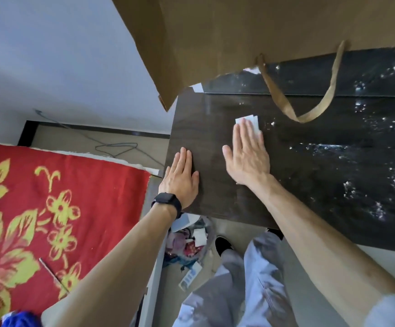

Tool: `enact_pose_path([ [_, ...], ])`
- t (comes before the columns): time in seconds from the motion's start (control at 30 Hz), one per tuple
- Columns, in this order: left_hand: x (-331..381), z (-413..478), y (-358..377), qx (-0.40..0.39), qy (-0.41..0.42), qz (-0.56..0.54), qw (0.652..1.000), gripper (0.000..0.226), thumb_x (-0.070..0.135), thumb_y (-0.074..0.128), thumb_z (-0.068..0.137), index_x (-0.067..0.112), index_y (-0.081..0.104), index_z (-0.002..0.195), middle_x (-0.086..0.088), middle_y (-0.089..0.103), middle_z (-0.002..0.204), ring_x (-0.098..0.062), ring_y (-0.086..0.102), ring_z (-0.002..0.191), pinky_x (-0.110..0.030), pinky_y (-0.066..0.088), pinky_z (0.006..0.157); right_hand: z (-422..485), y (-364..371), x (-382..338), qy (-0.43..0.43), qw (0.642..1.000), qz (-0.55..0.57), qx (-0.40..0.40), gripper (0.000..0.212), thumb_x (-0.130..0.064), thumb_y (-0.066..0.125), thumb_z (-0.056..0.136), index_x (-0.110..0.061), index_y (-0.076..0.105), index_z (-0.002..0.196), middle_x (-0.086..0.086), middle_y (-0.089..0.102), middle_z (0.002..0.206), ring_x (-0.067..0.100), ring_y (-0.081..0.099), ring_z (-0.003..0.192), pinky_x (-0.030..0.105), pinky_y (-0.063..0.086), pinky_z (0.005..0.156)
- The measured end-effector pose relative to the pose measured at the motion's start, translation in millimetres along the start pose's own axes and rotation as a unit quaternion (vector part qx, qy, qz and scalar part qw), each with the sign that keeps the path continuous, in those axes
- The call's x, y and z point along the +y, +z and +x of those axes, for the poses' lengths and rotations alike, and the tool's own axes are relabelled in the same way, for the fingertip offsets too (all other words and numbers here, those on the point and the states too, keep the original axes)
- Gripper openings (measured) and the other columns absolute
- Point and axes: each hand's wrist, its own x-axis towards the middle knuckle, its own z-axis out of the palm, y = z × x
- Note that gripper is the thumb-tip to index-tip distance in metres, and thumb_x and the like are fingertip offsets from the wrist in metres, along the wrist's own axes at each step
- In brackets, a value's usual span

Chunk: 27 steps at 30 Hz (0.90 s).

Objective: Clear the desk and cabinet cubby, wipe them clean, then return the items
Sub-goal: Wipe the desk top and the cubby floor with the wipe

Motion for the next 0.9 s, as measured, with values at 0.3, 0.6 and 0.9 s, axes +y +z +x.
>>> enact_pose_path([
  [0.3, -17.5, 2.1, 2.5, -0.003, 0.034, 0.023, 0.999, 0.065, 0.039, 0.03, 0.105, 0.018, 0.001, 0.158, 0.002, -0.007, 0.166, -0.016, -0.005, 0.152, -0.038, 0.012, 0.124, 99.4, 9.6, -72.7, -0.112, 0.991, -0.02, -0.065, 0.065, -0.044, 0.01, 0.105, -0.01, -0.002, 0.158, 0.004, -0.007, 0.167, 0.018, -0.011, 0.153, 0.046, -0.004, 0.124],
  [0.6, -18.6, -2.4, 5.0, -0.023, 0.019, 0.0, 1.0, 0.063, 0.04, 0.027, 0.105, 0.023, -0.001, 0.158, 0.008, -0.01, 0.165, -0.014, -0.008, 0.152, -0.044, 0.012, 0.123, 44.8, -9.8, 24.4, 0.216, 0.976, 0.02, -0.007, 0.076, -0.05, 0.019, 0.102, 0.002, 0.006, 0.155, 0.021, 0.005, 0.165, 0.034, 0.002, 0.153, 0.05, 0.003, 0.124],
  [0.9, -49.2, -78.0, 30.7, -0.001, -0.008, 0.005, 1.0, 0.063, 0.04, 0.026, 0.105, 0.022, -0.001, 0.158, 0.01, -0.012, 0.162, -0.011, -0.013, 0.15, -0.041, 0.006, 0.124, -37.4, 32.4, -102.6, -0.075, 0.996, 0.008, -0.056, 0.073, -0.049, 0.021, 0.103, -0.003, 0.007, 0.157, 0.013, -0.003, 0.166, 0.026, -0.009, 0.154, 0.051, 0.004, 0.123],
])
